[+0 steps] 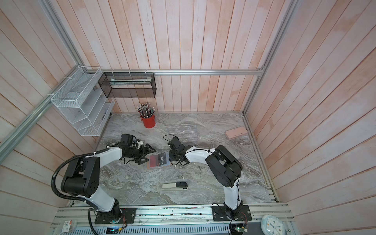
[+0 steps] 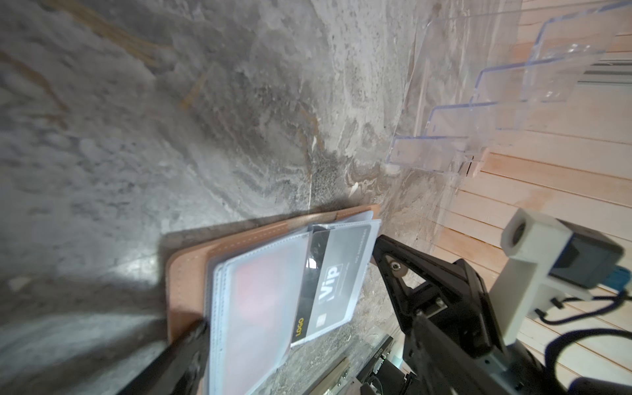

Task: Take the credit cards out of the card holder
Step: Move the card holder to the center of the table.

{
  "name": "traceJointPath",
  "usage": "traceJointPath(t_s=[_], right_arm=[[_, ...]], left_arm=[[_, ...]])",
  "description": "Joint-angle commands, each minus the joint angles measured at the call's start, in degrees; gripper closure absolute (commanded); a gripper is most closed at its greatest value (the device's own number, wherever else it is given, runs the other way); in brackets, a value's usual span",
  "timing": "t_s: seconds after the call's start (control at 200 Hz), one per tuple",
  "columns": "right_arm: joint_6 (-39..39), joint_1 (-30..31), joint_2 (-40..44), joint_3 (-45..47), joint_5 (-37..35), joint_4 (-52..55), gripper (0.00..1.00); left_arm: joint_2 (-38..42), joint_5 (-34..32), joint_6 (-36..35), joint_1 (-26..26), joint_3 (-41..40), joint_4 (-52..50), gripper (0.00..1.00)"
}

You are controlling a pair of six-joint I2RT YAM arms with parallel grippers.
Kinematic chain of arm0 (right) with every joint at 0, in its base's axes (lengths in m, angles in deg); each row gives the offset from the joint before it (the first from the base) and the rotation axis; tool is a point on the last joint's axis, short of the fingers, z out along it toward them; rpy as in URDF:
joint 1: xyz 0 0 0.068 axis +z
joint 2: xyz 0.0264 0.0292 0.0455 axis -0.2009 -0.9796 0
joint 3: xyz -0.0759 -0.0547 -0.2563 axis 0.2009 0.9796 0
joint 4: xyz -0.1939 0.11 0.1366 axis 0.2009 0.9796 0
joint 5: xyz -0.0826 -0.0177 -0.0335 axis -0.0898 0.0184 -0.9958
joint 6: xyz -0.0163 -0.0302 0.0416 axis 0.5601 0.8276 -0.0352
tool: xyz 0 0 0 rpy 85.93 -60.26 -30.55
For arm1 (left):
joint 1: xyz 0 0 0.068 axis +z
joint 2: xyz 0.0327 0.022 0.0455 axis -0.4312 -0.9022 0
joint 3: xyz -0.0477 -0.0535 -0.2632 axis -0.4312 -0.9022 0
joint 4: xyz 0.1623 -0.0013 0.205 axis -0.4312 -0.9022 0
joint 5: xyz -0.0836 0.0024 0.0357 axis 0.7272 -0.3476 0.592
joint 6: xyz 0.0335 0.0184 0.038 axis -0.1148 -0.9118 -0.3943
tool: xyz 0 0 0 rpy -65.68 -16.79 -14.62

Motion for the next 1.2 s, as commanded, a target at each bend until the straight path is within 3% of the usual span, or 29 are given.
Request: traceJointPath(t_s=[0.0, 0.375, 0.57, 0.805, 1.195], right_arm=[[-1.1, 0.4, 1.3, 0.7, -0.5, 1.2, 0.89], [-0.7, 1.0, 8.1, -0.1, 0.1, 1.9, 0.38], [-3.1, 0.9, 13.0, 4.1, 8.6, -6.2, 0.2], [-5.9, 0.9, 13.5, 9.0, 21.6, -18.1, 0.13], [-8.4, 0.7, 8.7, 13.4, 29.4, -27.9, 0.12]], left_arm=[[3.2, -0.6, -0.6, -0.2, -0.2, -2.0, 0.07], [6.8, 0.0, -0.5, -0.2, 2.0, -5.1, 0.06], [9.8, 3.4, 4.6, -0.2, 0.8, -1.0, 0.02], [11.3, 8.8, 14.4, -1.6, 0.0, 7.9, 0.0], [2.9, 9.2, 18.2, -1.9, -3.1, 17.3, 0.0]])
